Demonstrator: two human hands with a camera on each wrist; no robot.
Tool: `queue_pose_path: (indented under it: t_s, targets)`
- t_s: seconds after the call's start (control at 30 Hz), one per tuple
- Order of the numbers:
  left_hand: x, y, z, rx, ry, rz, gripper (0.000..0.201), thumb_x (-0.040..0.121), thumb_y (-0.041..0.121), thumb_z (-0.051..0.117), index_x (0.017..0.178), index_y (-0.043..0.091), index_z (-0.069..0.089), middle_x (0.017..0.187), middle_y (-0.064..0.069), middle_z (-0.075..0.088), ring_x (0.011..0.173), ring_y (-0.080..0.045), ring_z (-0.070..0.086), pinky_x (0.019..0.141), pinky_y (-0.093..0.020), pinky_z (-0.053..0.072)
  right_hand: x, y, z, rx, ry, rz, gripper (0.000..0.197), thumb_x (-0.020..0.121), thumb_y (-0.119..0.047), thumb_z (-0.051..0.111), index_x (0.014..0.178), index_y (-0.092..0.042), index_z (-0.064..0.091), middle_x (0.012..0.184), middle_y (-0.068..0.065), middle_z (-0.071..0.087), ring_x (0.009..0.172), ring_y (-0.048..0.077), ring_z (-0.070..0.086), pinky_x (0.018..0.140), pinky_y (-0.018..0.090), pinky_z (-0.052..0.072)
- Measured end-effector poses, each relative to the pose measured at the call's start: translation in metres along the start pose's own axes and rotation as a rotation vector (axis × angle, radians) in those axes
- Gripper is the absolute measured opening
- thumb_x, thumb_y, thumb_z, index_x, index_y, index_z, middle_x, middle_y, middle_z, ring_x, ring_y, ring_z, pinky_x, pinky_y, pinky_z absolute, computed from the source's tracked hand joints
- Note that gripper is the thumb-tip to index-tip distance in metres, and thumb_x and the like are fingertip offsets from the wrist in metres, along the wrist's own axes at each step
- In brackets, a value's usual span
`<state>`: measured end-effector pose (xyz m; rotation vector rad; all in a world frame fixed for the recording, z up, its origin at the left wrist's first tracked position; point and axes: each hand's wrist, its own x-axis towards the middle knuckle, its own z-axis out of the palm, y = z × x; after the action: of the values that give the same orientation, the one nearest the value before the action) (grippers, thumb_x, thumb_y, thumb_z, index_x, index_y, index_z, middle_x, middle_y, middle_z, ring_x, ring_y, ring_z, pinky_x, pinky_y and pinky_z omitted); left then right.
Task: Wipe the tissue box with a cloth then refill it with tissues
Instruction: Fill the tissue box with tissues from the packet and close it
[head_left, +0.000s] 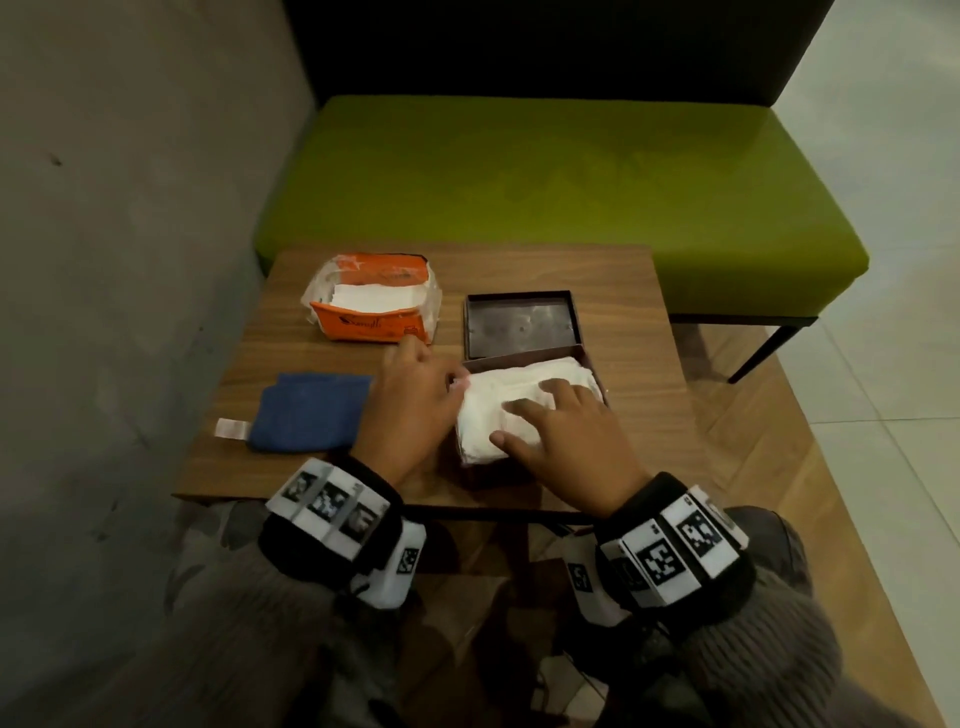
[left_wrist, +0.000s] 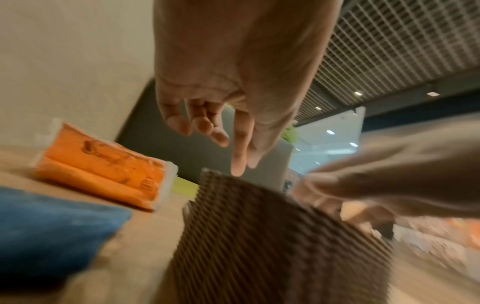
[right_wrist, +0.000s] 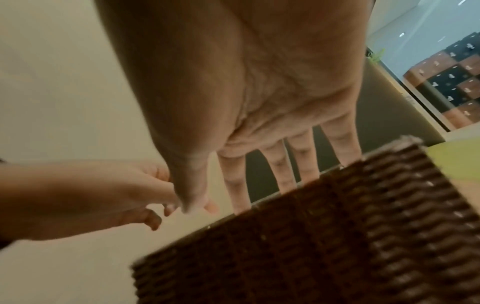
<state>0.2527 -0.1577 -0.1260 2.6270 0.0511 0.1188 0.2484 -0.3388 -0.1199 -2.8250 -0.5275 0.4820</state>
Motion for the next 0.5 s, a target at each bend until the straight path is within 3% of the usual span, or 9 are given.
queue_pose_path:
  t_s: [0.1,0.23,0.3,0.4,0.5]
  targets:
    - [0.043,-0.037,-0.025,-0.067,0.168,-0.063,0.013,0.089,0.016,0.059,0.098,0.015,0.067,0.105,-0.010,0.053,0.099,-0.025,0.052,0.087,-0.040,0.045,-0.003,-0.004,-0.003,-0.008,-0.043,-0.056,0.087,0.069,-0.087,0.017,0.145,-0.047,0.032,0.161,0.006,0.017,0.148,0.028,0.013,0.118,0.053,0.019]
    - [0.103,-0.083,-0.046,0.054,0.177,-0.075,0.013,0.084,0.009,0.062,0.095,0.005,0.068,0.100,-0.016,0.065,0.095,-0.032,0.059,0.083,-0.041,0.047,0.005,0.002,0.008,-0.112,-0.272,-0.053,0.086,0.076,-0.081,0.046,0.150,-0.049,0.015,0.163,0.007,-0.008,0.149,0.032,-0.007,0.119,0.057,0.006]
    - [0.124,-0.097,-0.045,0.201,0.080,-0.043,0.021,0.081,0.012,0.069,0.101,0.006,0.067,0.108,-0.014,0.065,0.106,-0.033,0.056,0.090,-0.040,0.043,0.010,0.005,0.015,-0.138,-0.305,-0.065,0.087,0.078,-0.077,0.049,0.150,-0.049,0.009,0.163,0.008,-0.012,0.149,0.034,-0.011,0.117,0.059,0.005]
    - [0.145,-0.113,-0.027,0.386,-0.246,-0.045,0.053,0.077,0.024,0.075,0.124,0.011,0.057,0.135,-0.011,0.052,0.129,-0.028,0.042,0.105,-0.038,0.032,0.014,0.009,0.021,-0.152,-0.312,-0.079,0.087,0.080,-0.076,0.049,0.150,-0.049,0.006,0.162,0.009,-0.013,0.149,0.035,-0.012,0.116,0.061,0.008]
    - [0.153,-0.122,-0.009,0.611,-0.495,-0.020,0.078,0.073,0.043,0.073,0.139,0.016,0.040,0.144,-0.007,0.043,0.131,-0.027,0.040,0.108,-0.044,0.033,0.016,0.011,0.021,-0.153,-0.311,-0.087,0.085,0.081,-0.075,0.048,0.150,-0.049,0.006,0.163,0.009,-0.013,0.149,0.035,-0.010,0.116,0.061,0.010]
